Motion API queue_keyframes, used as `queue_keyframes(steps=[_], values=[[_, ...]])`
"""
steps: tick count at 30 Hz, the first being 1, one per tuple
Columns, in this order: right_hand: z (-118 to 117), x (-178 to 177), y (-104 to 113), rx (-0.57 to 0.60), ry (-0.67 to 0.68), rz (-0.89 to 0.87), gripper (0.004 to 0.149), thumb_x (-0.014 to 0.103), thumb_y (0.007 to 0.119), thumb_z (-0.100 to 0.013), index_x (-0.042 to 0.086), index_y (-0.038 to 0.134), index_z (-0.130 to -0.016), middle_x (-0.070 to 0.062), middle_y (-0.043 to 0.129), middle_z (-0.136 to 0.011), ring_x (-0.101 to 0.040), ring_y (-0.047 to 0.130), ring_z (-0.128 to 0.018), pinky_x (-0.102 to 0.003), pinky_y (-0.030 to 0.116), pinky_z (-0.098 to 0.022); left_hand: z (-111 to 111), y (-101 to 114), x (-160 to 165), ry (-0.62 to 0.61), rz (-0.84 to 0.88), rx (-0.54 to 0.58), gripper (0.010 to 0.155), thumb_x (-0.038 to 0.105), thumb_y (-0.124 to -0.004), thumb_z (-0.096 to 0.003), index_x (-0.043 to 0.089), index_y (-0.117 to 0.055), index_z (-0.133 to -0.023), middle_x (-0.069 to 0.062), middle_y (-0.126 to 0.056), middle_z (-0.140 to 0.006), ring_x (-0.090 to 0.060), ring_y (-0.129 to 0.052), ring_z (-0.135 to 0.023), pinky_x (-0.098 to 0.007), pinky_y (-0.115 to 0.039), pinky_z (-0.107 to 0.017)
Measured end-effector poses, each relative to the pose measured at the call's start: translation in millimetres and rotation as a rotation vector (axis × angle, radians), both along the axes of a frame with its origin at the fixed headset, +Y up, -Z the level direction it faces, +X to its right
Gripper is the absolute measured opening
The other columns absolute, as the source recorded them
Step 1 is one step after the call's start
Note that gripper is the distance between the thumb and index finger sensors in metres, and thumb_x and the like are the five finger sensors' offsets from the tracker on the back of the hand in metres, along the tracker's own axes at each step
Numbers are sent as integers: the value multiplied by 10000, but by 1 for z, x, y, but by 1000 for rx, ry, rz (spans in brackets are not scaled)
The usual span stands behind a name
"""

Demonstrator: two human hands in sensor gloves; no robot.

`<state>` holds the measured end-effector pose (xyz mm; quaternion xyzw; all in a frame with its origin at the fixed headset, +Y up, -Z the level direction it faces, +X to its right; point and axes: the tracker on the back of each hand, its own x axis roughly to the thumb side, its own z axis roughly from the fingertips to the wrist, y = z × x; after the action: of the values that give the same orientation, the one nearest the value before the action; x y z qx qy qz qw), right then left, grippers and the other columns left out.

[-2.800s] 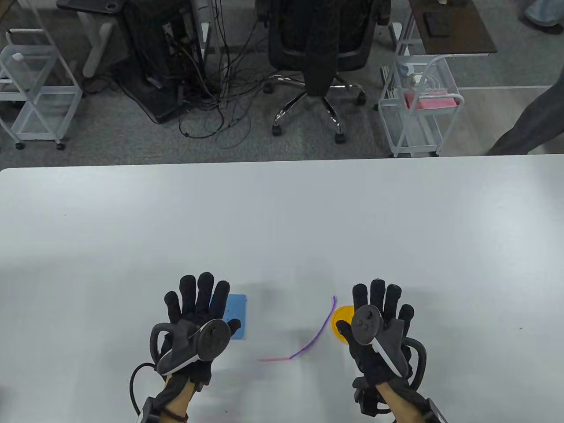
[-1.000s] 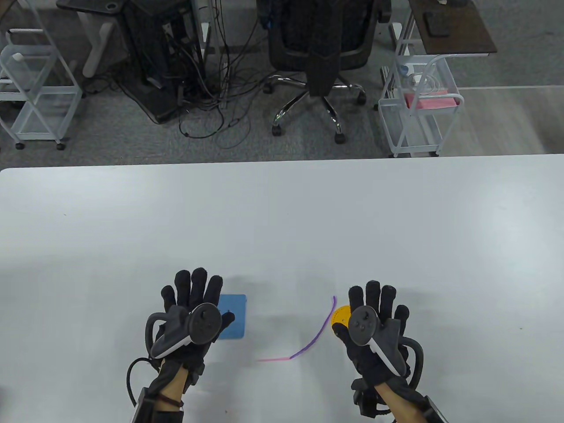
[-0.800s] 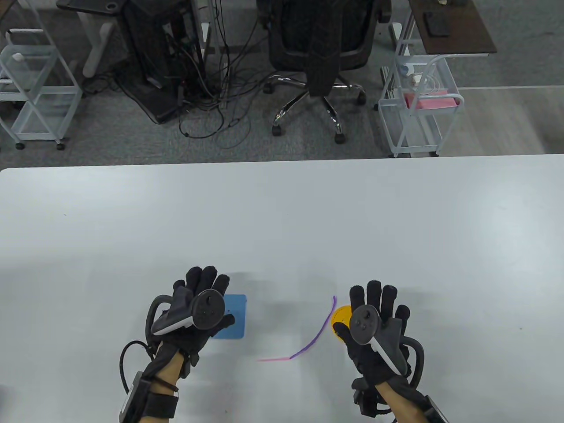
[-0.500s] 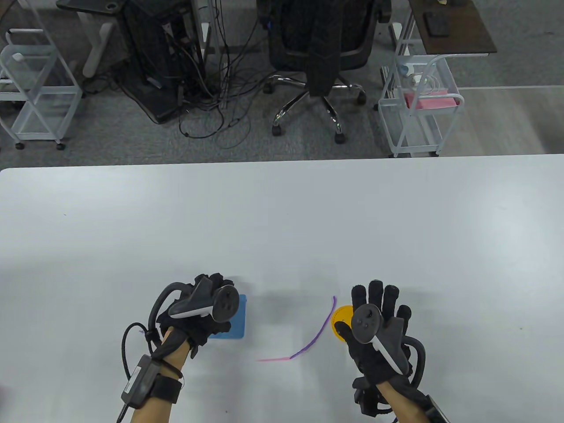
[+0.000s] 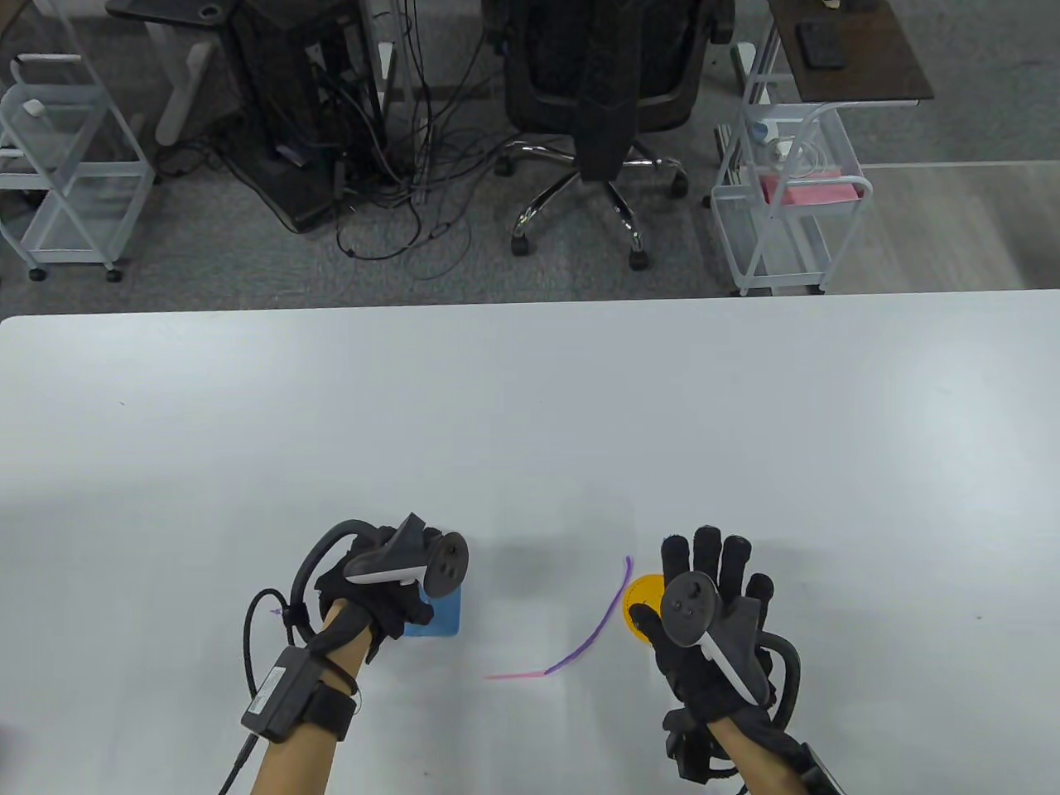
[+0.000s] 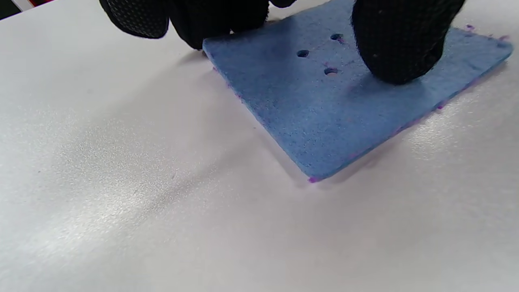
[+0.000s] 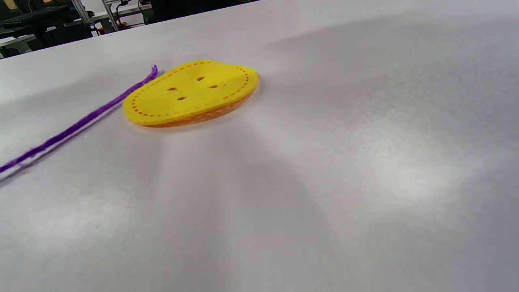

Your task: Sew button in X pattern

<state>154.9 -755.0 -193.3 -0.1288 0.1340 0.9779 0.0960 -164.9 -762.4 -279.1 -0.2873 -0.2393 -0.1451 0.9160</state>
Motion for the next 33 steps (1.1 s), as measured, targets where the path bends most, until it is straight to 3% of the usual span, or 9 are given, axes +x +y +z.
queue_keyframes(steps=[7,14,21,25,29,33], values=[[0,0,0,4,2,0,793,659,482,-455,507,-108,-962,179,-299,-1022,-113,-358,-934,-472,-145,-740,-7,-4,-2,65,35,-82,918,494,-782,-501,43,-283,-1126,-251,-420,-1103,-507,-576,-948,-712,-468,-725],[0,-2,0,8,8,6,794,659,484,-456,504,-105,-965,176,-296,-1025,-117,-352,-938,-475,-140,-742,-10,-4,-1,113,9,-99,939,500,-788,-492,5,-290,-1115,-237,-515,-1005,-474,-617,-828,-733,-448,-705],[1,-3,-1,-3,16,16,797,660,485,-455,501,-104,-968,173,-294,-1026,-120,-350,-938,-476,-135,-743,-1,-3,0,114,24,-35,803,473,-787,-503,62,-409,-1081,-223,-502,-991,-480,-599,-818,-735,-436,-698],[2,-3,0,9,21,18,798,660,486,-453,499,-101,-970,169,-291,-1028,-123,-346,-940,-478,-131,-743,9,-1,0,108,32,51,796,471,-785,-506,65,-395,-1070,-312,-308,-1110,-570,-478,-967,-732,-443,-701],[2,-3,-1,12,20,19,796,659,486,-455,498,-100,-970,169,-290,-1029,-123,-346,-940,-479,-130,-744,18,2,0,113,39,174,712,439,-798,-509,96,-470,-1039,-245,-595,-1057,-437,-815,-869,-638,-700,-660],[2,-3,0,14,19,18,798,660,486,-455,497,-101,-970,169,-289,-1029,-124,-345,-940,-479,-129,-744,21,7,-8,160,149,252,531,343,-788,-529,162,-585,-986,-104,-818,-904,-294,-973,-692,-531,-845,-572]])
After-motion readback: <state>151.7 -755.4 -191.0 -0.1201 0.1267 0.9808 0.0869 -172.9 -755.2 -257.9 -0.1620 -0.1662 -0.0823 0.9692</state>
